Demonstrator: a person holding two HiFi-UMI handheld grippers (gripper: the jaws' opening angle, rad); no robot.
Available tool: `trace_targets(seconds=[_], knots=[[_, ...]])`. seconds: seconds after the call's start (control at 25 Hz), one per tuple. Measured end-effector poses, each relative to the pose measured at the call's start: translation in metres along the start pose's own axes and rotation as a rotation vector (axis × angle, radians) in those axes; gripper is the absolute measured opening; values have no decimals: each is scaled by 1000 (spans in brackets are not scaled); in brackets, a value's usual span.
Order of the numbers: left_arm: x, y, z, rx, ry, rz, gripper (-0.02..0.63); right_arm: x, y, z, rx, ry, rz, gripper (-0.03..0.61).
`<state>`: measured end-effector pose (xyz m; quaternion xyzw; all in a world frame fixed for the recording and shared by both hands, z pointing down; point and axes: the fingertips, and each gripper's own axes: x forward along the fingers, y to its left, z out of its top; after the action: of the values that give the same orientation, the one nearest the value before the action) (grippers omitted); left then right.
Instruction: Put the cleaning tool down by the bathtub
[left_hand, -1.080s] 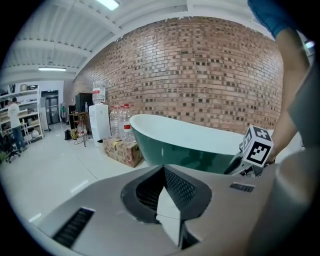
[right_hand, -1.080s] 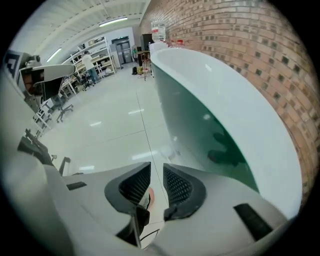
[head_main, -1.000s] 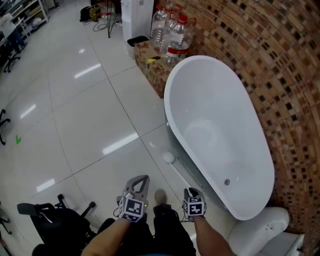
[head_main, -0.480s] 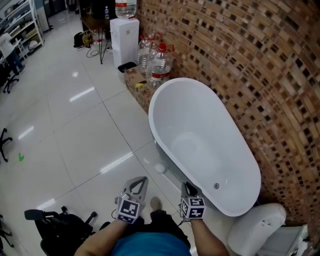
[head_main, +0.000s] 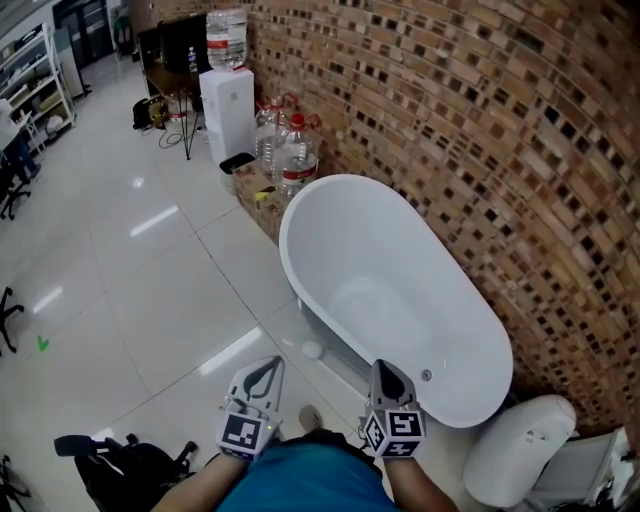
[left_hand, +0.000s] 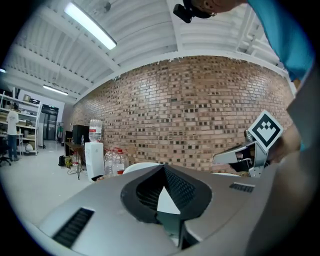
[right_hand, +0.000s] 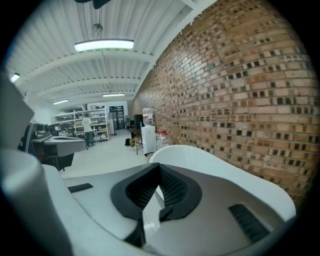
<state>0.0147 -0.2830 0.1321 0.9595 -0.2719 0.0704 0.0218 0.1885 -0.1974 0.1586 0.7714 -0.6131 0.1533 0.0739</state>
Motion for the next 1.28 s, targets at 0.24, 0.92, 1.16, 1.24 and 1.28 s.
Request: trace_targets(seconds=[0.24,0.92,1.16,1.24,1.28], knots=[[-12,-4,21,33,-41,-12,-3,-39,-2,46,26,-154,-42,-8],[-8,-6,35,83,-70,-81,-3,-38,24,69,-34,-218,-1,-6],[-8,2,33,84,-82,-83,-3,-28,33,68,-29,-221,7,-6],[-8,2,31,88,-87,-83,-3,-26,35,67,-35,-221,14,-6],[-8,3,30,90,-88,-82,-3,-25,36,66,-38,-220,18,-6]])
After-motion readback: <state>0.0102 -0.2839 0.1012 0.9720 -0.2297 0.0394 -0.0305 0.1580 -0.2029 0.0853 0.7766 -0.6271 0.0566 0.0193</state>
